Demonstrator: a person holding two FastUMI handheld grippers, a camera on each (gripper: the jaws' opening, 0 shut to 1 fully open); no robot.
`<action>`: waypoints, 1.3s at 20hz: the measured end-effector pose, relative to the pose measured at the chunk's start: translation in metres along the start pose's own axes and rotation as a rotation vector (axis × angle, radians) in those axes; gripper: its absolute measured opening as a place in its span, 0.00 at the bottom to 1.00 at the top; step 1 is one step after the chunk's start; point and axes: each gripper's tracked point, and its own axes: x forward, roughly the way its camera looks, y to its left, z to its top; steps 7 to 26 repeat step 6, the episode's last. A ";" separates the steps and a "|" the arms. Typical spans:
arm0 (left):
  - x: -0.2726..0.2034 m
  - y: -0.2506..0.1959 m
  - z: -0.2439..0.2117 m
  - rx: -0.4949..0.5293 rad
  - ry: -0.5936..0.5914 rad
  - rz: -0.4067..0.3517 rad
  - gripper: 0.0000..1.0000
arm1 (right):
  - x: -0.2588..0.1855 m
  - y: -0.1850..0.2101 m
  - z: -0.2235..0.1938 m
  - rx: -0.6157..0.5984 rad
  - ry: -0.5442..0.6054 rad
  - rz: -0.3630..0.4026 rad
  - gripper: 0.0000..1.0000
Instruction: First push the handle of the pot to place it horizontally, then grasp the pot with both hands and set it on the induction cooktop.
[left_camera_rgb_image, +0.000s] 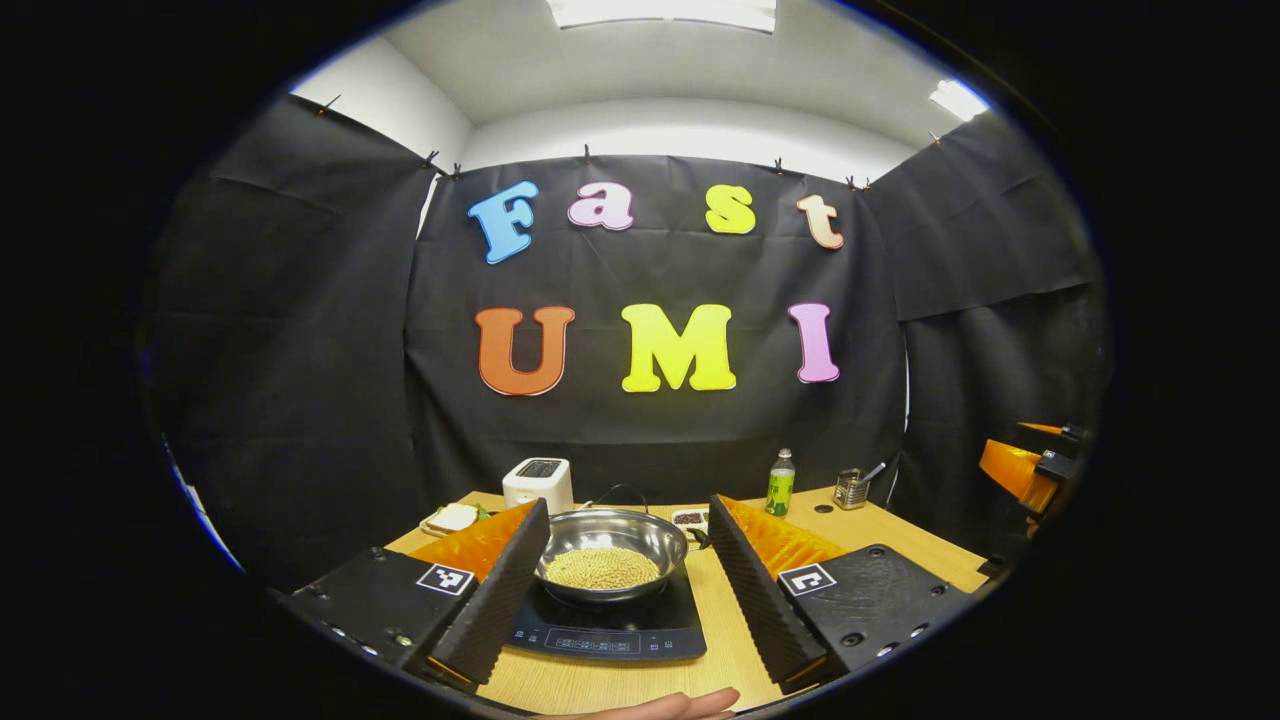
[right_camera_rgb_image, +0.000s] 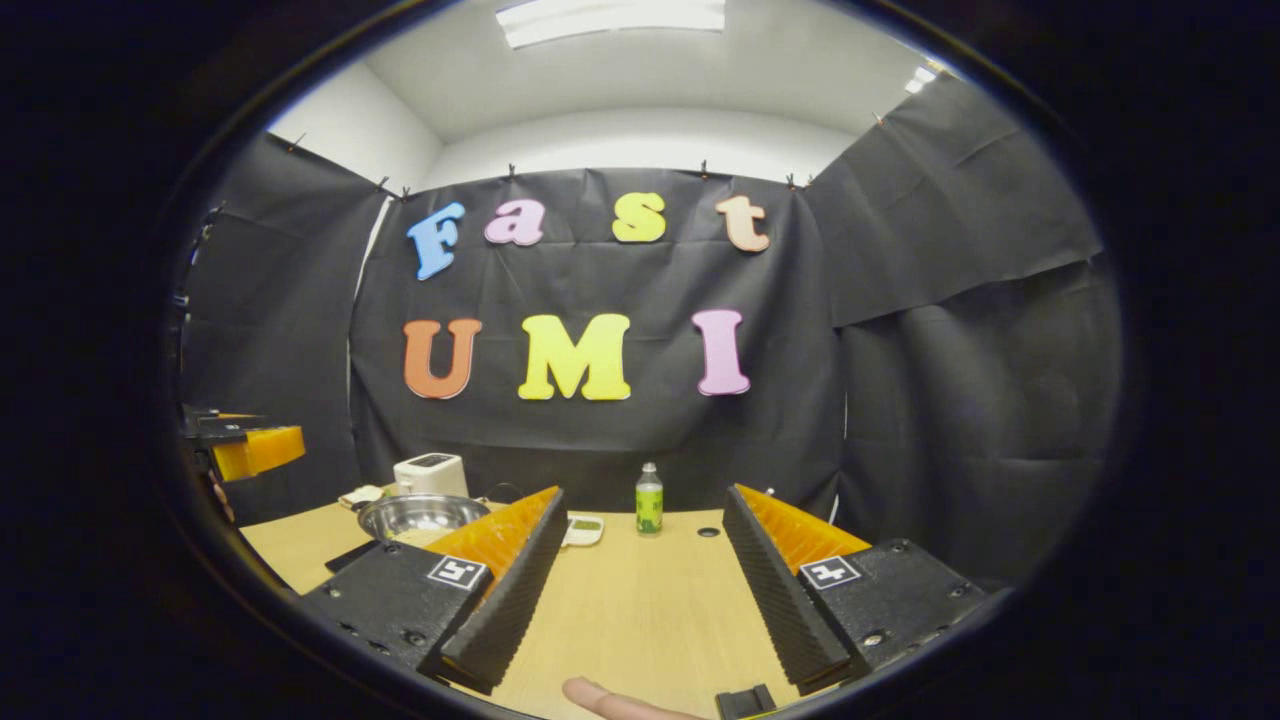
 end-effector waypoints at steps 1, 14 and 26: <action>0.000 -0.001 -0.001 0.000 0.003 -0.002 0.95 | 0.000 0.000 -0.001 0.002 0.002 -0.001 0.97; 0.001 -0.005 -0.002 0.001 0.010 0.001 0.94 | -0.002 0.000 -0.002 0.006 0.004 0.005 0.97; 0.001 -0.005 -0.002 0.001 0.010 0.001 0.94 | -0.002 0.000 -0.002 0.006 0.004 0.005 0.97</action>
